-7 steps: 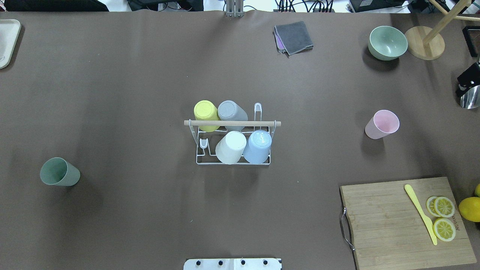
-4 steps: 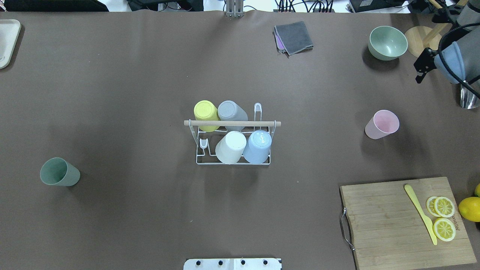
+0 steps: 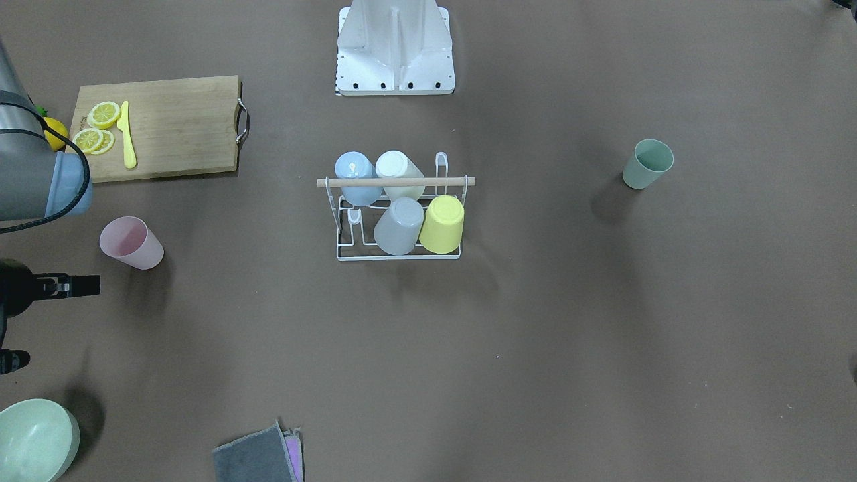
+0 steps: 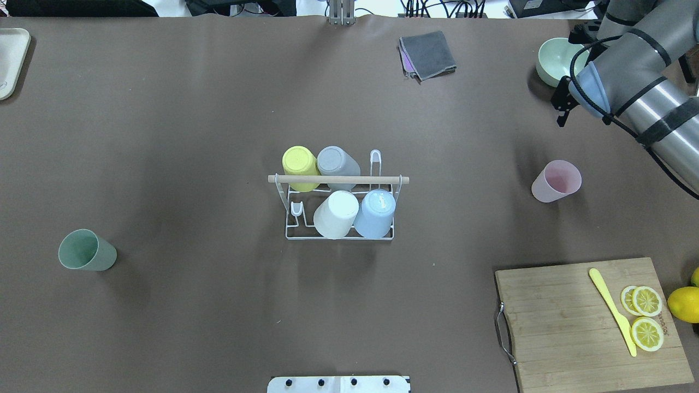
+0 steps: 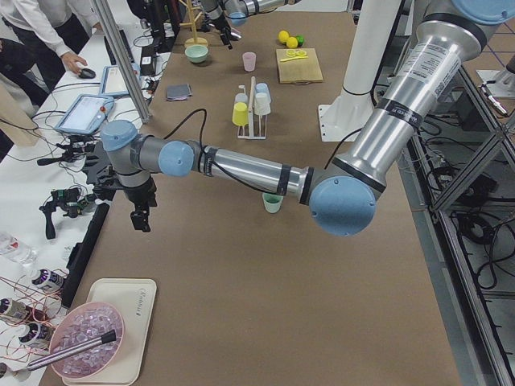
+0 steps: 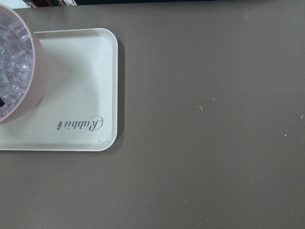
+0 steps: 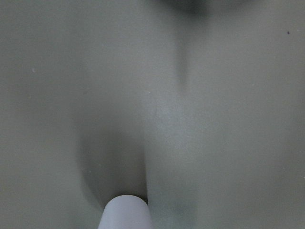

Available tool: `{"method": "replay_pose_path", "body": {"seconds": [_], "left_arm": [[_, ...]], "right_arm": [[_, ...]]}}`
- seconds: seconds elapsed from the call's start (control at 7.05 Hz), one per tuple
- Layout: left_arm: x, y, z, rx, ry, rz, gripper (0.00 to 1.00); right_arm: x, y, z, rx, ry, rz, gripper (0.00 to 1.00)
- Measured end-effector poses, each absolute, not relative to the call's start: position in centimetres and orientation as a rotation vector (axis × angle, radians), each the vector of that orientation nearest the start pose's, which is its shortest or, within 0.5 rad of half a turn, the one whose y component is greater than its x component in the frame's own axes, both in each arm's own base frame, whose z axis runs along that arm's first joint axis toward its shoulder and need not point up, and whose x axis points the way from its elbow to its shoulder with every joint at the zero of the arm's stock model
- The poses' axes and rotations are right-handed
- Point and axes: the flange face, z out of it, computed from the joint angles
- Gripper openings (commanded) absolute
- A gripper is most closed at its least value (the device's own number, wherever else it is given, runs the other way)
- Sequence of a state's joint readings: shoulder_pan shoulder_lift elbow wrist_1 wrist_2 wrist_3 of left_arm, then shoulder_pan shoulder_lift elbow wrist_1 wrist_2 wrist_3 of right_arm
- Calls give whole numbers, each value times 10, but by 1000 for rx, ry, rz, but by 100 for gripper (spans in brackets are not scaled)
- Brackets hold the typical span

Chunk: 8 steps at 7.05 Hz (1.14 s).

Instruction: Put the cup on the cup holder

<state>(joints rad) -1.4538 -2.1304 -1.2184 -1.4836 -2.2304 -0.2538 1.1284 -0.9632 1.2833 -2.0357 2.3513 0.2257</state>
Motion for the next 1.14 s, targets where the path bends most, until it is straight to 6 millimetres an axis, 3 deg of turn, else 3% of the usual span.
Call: {"method": "replay_pose_path", "body": {"seconds": [0.28, 0.71, 0.85, 1.14], "left_arm": [[13, -743, 510, -163, 639, -105, 98], [24, -730, 518, -442, 605, -100, 98], [41, -722, 518, -510, 616, -74, 97], [99, -715, 509, -586, 732, -52, 98]], "right_arm": [[-266, -664, 487, -426, -685, -203, 94], [-287, -656, 515, -517, -687, -229, 94], [-292, -654, 518, -546, -697, -220, 95], [-300, -651, 516, -585, -717, -206, 97]]}}
